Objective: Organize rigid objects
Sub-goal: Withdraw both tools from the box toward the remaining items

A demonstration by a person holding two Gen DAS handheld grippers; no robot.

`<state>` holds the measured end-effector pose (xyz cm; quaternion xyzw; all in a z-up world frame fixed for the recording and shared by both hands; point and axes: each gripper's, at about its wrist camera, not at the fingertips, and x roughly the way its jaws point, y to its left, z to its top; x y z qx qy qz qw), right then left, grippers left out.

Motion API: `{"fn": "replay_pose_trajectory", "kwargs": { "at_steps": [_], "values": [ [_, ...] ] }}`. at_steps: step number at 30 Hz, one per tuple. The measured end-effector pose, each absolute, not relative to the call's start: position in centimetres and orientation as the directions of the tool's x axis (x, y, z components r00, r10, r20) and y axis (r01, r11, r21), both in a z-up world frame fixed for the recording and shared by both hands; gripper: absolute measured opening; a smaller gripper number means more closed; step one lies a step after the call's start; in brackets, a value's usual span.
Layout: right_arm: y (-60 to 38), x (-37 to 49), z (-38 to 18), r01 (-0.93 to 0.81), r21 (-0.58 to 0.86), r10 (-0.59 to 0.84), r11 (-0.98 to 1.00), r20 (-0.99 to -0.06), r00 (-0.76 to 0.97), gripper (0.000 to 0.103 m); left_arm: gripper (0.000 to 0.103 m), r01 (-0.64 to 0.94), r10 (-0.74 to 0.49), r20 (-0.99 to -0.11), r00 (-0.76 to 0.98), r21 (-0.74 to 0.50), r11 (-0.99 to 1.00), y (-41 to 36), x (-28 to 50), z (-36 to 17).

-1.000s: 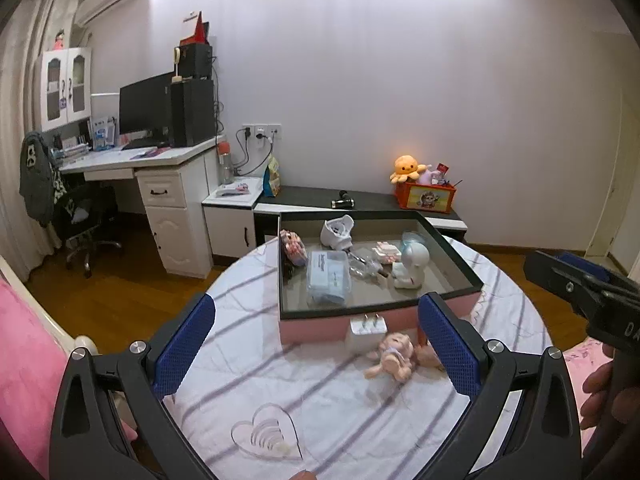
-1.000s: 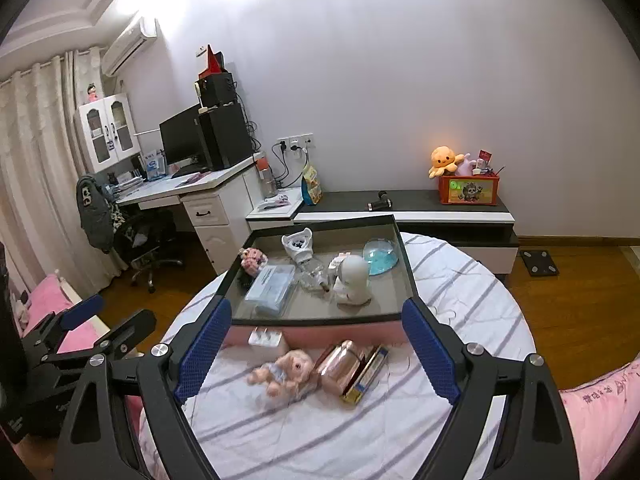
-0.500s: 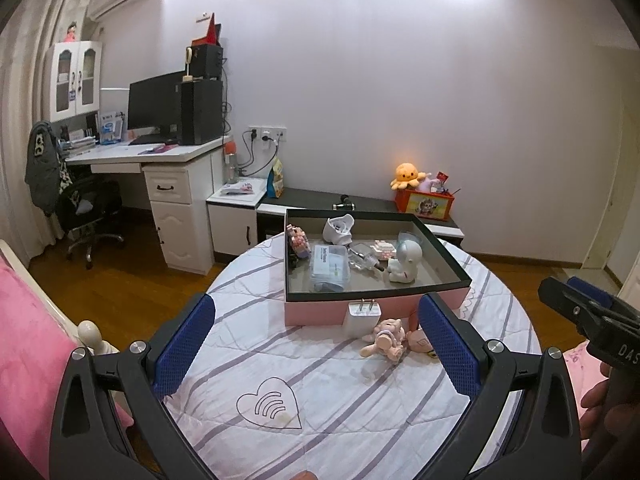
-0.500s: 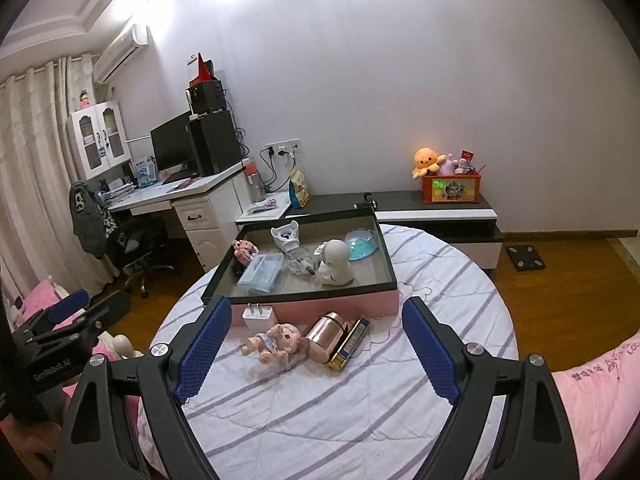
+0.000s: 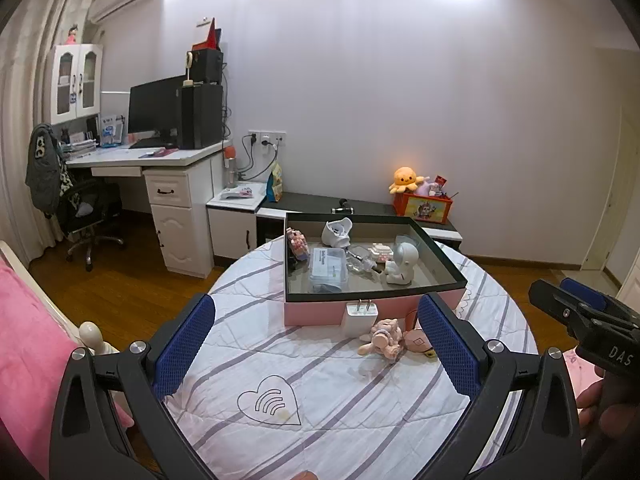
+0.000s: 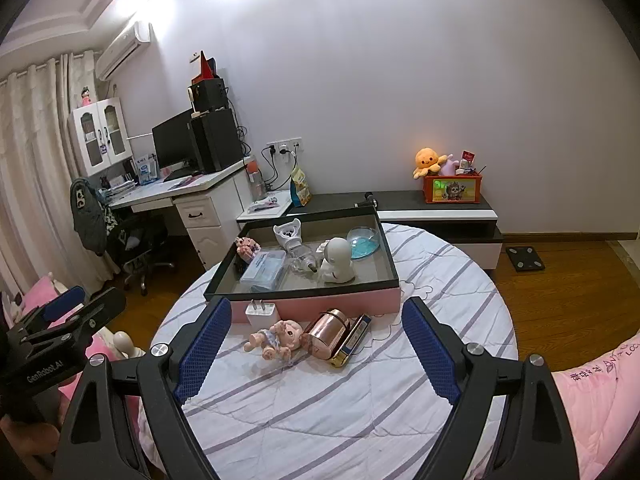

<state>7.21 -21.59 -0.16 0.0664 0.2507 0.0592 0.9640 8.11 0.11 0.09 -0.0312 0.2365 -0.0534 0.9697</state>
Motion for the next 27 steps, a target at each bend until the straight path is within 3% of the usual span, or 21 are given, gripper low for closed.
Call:
{"fn": "replay_pose_trajectory", "kwargs": {
  "at_steps": [15, 27],
  "values": [
    [-22.7, 8.0, -1.7, -0.04, 0.153, 0.116, 0.987, -0.526, 0.842, 0.089, 0.103, 0.112, -0.136, -0.499, 0.856, -0.078, 0.991, -1.2, 8.7, -1.3],
    [-23.9, 10.9, -5.7, 0.004, 0.157, 0.097, 0.988, -0.631, 0.769, 0.089, 0.103, 0.137, -0.163, -0.601, 0.782, -0.089, 0.987, -2.9, 12.0, -5.3]
  ]
}}
